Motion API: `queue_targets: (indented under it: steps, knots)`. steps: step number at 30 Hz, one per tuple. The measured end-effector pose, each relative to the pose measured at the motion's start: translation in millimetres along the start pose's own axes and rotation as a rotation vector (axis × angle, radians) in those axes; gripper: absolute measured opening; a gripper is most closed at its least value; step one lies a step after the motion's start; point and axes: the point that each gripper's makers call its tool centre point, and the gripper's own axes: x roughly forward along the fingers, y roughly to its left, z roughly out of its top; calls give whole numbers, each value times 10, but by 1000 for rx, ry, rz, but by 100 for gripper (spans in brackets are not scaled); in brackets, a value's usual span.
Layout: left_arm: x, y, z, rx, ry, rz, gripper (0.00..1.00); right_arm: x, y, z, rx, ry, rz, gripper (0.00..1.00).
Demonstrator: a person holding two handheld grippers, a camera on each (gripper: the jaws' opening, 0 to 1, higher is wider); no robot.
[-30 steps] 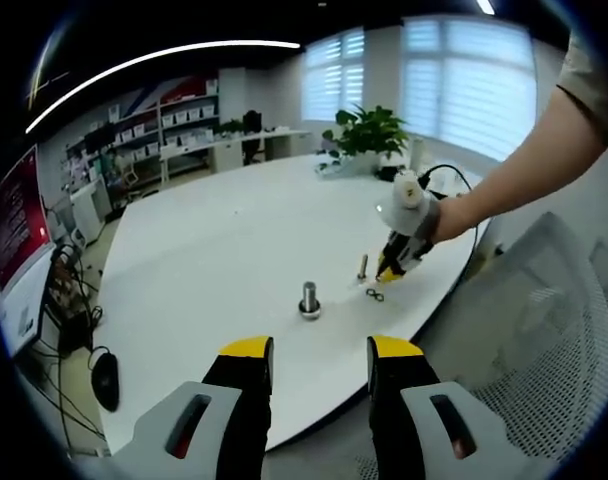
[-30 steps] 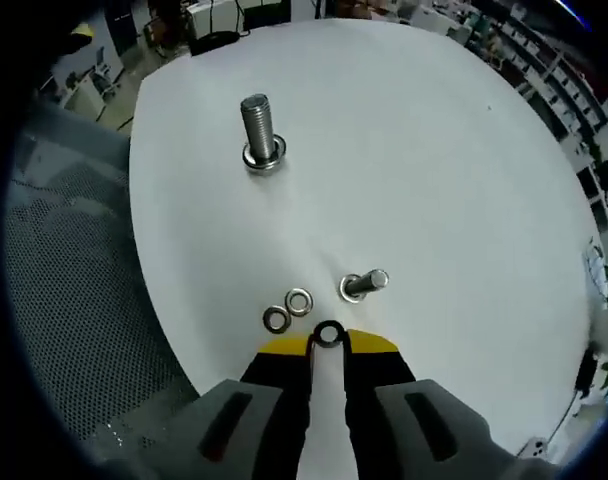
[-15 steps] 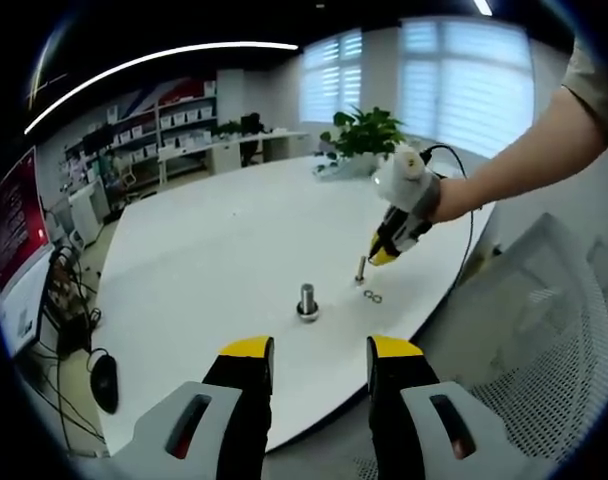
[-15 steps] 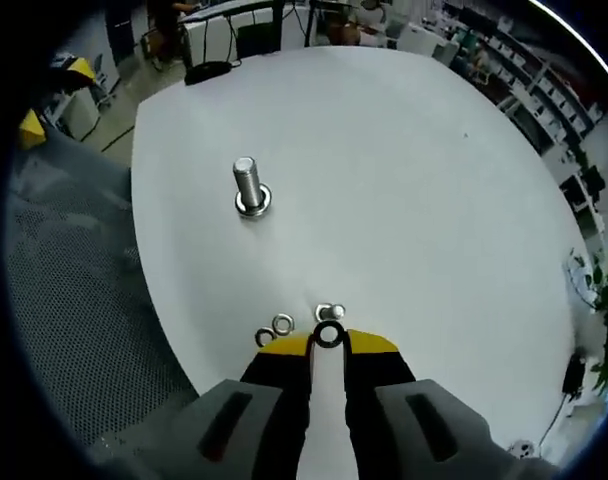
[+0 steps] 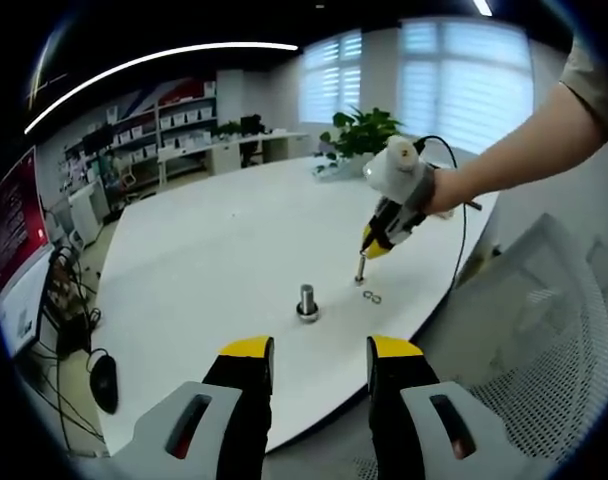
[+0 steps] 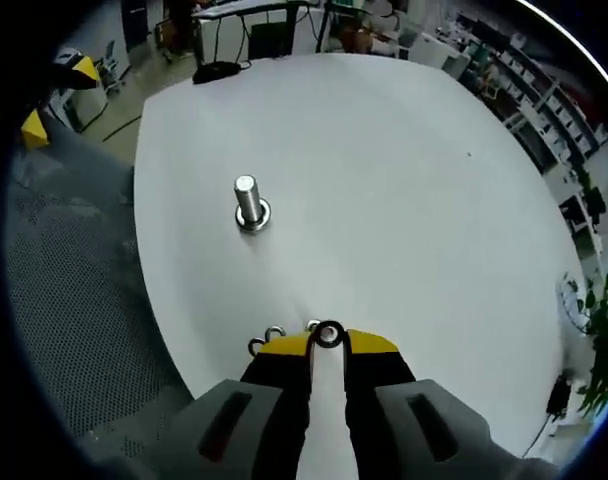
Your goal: Place the washer onto the threaded stud by aligning its center hole with the stud, sliding it down to the base, and recovering from edge contact or off-axis alignment until the washer reaches the visible bottom stop.
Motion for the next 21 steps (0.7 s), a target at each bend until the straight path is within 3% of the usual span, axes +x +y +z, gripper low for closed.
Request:
queue_targets:
  steps: [21]
  knots:
    - [13,4,-27,-2,17,1,35,319,44,-136,17,70,57,14]
